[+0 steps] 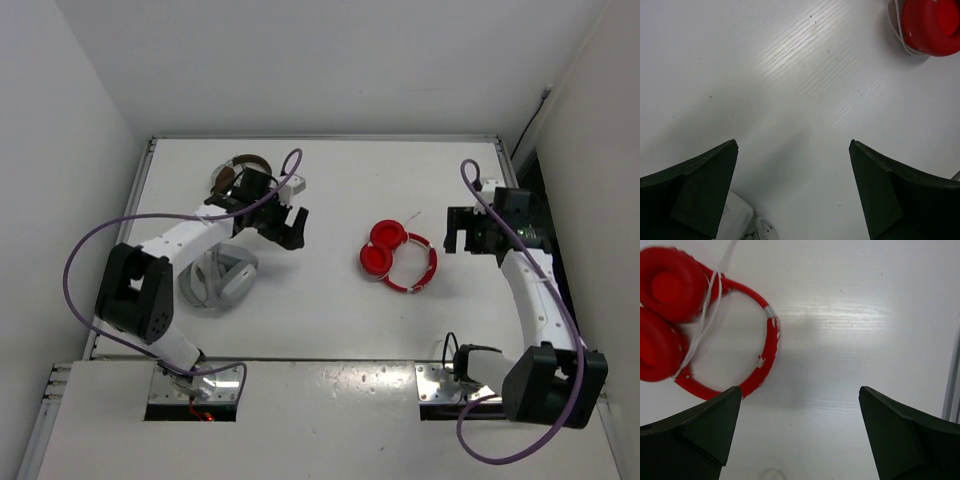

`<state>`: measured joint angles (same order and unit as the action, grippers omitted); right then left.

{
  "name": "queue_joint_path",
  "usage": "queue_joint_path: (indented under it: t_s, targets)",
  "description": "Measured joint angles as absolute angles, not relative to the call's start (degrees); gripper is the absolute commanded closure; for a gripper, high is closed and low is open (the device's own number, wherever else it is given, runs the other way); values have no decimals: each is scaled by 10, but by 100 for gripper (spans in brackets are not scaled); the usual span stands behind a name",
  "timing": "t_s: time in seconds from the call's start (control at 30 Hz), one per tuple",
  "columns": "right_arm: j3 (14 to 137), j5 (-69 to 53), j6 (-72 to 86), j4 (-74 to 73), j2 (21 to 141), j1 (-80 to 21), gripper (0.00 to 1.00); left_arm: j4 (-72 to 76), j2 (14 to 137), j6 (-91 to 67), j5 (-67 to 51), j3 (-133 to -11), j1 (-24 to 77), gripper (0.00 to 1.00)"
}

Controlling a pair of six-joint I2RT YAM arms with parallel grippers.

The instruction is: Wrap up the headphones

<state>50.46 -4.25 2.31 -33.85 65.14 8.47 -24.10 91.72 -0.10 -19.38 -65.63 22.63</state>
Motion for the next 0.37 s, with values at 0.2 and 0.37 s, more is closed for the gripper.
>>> queue_joint_path:
  t_s: [0.2, 0.37]
  targets:
    - [456, -46, -1, -339, 638, 109, 0, -234, 902, -1, -186, -623, 224, 0]
    - [451, -46, -2, -331, 629, 116, 0, -225, 889, -1, -181, -605, 224, 0]
